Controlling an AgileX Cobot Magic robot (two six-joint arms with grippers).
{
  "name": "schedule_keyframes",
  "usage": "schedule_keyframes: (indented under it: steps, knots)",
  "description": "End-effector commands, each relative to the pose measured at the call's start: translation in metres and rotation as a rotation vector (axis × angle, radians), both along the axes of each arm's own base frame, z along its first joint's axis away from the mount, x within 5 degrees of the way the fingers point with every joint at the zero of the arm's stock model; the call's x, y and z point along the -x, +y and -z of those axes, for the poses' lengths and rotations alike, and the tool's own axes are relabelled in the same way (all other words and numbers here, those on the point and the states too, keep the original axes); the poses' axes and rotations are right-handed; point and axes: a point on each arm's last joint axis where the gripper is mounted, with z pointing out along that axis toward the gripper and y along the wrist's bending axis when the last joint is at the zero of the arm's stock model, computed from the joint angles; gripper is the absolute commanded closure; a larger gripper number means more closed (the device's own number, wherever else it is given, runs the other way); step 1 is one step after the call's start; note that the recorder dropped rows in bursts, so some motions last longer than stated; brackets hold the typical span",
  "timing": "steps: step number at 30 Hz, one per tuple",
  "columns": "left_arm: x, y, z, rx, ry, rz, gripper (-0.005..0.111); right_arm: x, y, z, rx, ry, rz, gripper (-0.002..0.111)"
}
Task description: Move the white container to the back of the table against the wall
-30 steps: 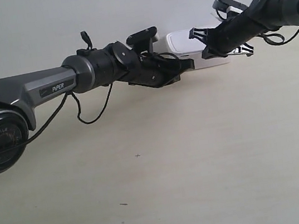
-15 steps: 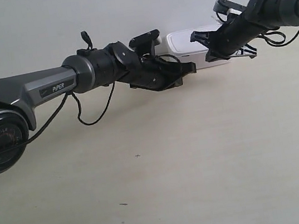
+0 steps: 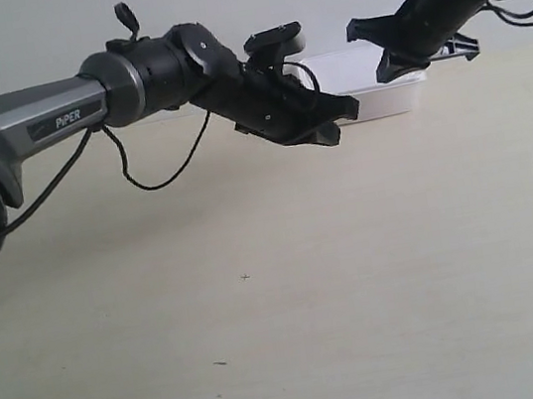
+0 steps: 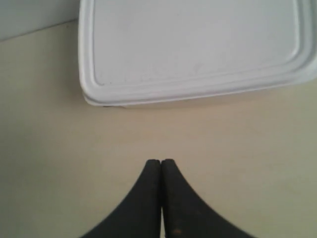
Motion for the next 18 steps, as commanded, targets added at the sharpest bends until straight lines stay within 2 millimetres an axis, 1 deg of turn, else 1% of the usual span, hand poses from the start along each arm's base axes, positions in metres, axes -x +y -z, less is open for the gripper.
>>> schedule_keyframes:
  steps: [1,3,5,6,7,9,10,11,13,14,15,18]
  knots:
    - [0.024,0.002,-0.032,-0.046,0.023,0.127,0.107,0.02,-0.006,-0.045,0.098,0.018,-0.078,0.108]
    - [0.034,0.003,-0.046,-0.048,0.007,0.136,0.107,0.031,-0.009,-0.062,0.139,0.022,-0.116,0.108]
    - [0.046,0.006,-0.064,-0.047,-0.034,0.136,0.107,0.044,-0.01,-0.079,0.152,0.02,-0.149,0.108]
    - [0.051,0.009,-0.072,-0.047,-0.055,0.126,0.107,0.051,-0.011,-0.089,0.146,0.007,-0.149,0.108]
    - [0.059,0.014,-0.085,-0.044,-0.091,0.12,0.107,0.059,-0.014,-0.1,0.14,-0.01,-0.144,0.108]
    - [0.072,0.023,-0.103,-0.044,-0.14,0.111,0.107,0.076,-0.017,-0.118,0.118,-0.046,-0.155,0.108]
    - [0.084,0.03,-0.116,-0.042,-0.169,0.106,0.107,0.089,-0.019,-0.133,0.103,-0.08,-0.166,0.108]
    - [0.092,0.035,-0.125,-0.043,-0.2,0.104,0.107,0.099,-0.022,-0.141,0.093,-0.105,-0.176,0.108]
    - [0.117,0.05,-0.142,-0.05,-0.262,0.09,0.107,0.124,-0.025,-0.159,0.067,-0.168,-0.186,0.108]
    - [0.129,0.059,-0.156,-0.044,-0.306,0.076,0.107,0.136,-0.027,-0.161,0.065,-0.181,-0.184,0.108]
    - [0.143,0.068,-0.166,-0.041,-0.352,0.057,0.107,0.15,-0.028,-0.168,0.073,-0.213,-0.181,0.108]
    - [0.185,0.096,-0.187,-0.026,-0.457,-0.005,0.107,0.191,-0.03,-0.178,0.107,-0.297,-0.189,0.108]
